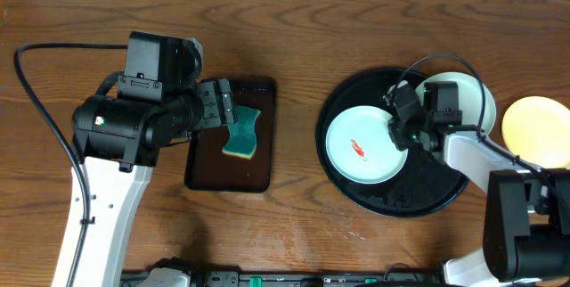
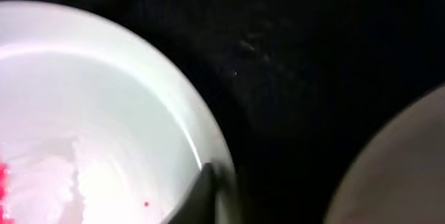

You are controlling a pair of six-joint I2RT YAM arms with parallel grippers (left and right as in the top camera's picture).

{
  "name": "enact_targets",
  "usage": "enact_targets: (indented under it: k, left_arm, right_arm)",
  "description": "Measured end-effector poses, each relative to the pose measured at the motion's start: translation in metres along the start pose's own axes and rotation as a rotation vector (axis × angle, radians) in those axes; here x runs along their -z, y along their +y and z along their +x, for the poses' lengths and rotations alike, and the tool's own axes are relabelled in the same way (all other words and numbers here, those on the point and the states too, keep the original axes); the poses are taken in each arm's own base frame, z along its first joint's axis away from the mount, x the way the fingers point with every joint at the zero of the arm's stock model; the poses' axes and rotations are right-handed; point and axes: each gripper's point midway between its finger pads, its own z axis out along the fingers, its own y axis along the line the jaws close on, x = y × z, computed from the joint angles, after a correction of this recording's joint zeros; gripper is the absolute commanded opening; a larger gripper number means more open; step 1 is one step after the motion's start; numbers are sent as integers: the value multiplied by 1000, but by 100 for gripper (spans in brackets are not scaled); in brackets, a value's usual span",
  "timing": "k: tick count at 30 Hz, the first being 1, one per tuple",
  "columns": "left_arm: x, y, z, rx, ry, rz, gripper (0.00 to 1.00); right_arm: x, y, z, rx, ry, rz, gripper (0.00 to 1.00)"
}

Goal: Clean dirty plates on tray and stack at the side

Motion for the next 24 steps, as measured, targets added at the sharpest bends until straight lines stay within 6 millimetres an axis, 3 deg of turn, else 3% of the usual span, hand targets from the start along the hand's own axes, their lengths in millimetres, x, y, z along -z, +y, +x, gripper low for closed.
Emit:
enact_targets:
  k: [7,13,17,24]
  left_arm:
    - [0,0,0,0,0,0,84]
    - [0,0,0,0,0,0,84]
    - [0,0,0,0,0,0,84]
    - [0,0,0,0,0,0,84]
  right_arm:
    - [11,3,4,-154,27,1,1]
    - [48,9,8,-403,50,36,1]
    - [62,11,21,-555,100,71,1]
    - [61,19,50,-700,200,92,1]
